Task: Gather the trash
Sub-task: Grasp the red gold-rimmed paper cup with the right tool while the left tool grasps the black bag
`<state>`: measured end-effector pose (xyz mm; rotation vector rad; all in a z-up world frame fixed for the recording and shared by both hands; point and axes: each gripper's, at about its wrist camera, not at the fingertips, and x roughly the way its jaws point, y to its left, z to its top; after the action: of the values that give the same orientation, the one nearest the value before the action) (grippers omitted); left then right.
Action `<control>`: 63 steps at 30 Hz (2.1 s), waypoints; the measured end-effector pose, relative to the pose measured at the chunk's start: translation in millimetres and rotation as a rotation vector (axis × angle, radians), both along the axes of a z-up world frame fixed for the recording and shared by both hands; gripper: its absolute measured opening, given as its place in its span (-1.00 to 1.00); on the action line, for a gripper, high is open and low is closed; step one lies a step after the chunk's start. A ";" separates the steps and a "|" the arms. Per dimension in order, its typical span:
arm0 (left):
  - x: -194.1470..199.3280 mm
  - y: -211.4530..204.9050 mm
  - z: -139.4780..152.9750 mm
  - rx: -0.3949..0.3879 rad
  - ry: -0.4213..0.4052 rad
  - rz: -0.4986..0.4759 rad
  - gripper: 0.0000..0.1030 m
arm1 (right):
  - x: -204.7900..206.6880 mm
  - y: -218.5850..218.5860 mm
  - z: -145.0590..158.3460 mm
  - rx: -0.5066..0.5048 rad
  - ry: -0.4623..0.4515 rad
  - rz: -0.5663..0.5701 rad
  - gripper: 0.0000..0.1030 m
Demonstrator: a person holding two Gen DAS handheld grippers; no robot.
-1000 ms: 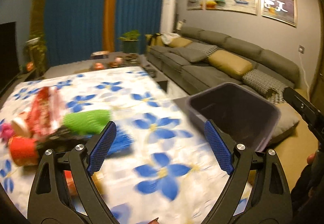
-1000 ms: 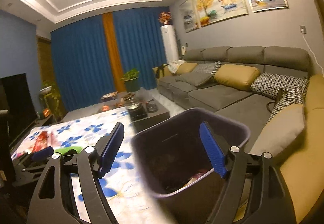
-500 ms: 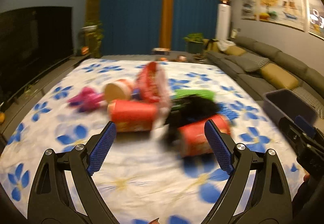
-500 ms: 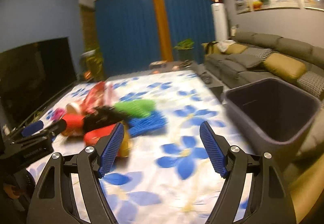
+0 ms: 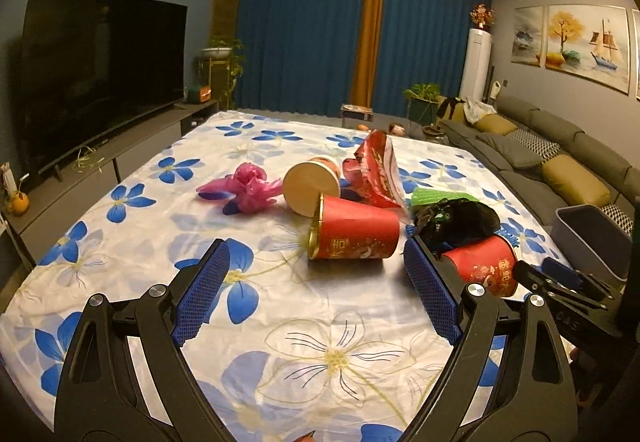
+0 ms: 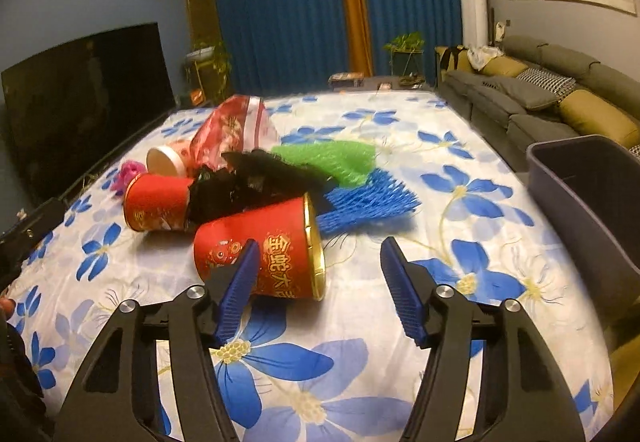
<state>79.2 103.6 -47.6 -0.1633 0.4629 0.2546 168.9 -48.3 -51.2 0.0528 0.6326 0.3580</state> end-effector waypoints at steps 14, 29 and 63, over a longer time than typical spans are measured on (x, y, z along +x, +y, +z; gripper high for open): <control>6.7 3.4 -7.6 -0.005 0.025 -0.005 0.69 | 8.3 18.9 -9.8 0.086 0.113 0.206 -0.55; 17.5 -9.3 -12.8 -0.001 0.037 -0.060 0.69 | -37.7 7.4 18.4 0.085 -0.017 0.226 -0.92; 100.7 -81.0 -13.3 -0.018 0.105 -0.345 -1.00 | -56.8 -62.4 42.0 0.099 -0.105 0.043 -0.92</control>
<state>179.9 22.6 -61.0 -0.0859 0.5887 -0.0801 112.1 -110.7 -9.2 0.1142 0.5122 0.4304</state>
